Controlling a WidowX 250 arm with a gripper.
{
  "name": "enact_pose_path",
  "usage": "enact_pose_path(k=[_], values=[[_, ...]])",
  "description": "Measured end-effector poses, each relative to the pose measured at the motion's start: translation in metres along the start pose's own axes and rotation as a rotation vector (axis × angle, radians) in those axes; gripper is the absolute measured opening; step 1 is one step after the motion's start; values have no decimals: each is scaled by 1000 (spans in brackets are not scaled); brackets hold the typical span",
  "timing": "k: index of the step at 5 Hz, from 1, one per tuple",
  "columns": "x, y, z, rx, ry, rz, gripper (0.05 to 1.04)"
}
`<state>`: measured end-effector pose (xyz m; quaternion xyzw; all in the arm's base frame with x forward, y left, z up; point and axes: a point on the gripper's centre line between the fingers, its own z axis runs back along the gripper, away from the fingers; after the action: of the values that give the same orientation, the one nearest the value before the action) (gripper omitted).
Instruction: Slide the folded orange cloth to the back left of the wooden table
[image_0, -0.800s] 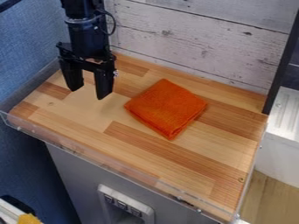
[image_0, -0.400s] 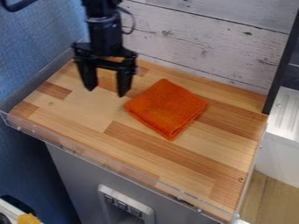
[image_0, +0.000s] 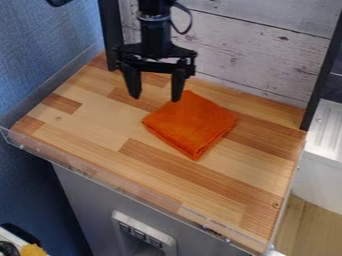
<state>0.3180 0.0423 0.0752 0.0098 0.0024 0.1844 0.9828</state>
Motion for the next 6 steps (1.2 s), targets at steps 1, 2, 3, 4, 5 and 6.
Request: enact_pose_path(k=[1, 2, 3, 4, 5, 6], values=[[7, -19, 1, 2, -28, 93, 999], [8, -33, 5, -1, -46, 170, 997], [9, -40, 4, 5, -35, 234, 938], [13, -46, 2, 11, -25, 278, 651], [12, -51, -6, 10, -15, 308, 352], [7, -53, -16, 4, -4, 321, 145]])
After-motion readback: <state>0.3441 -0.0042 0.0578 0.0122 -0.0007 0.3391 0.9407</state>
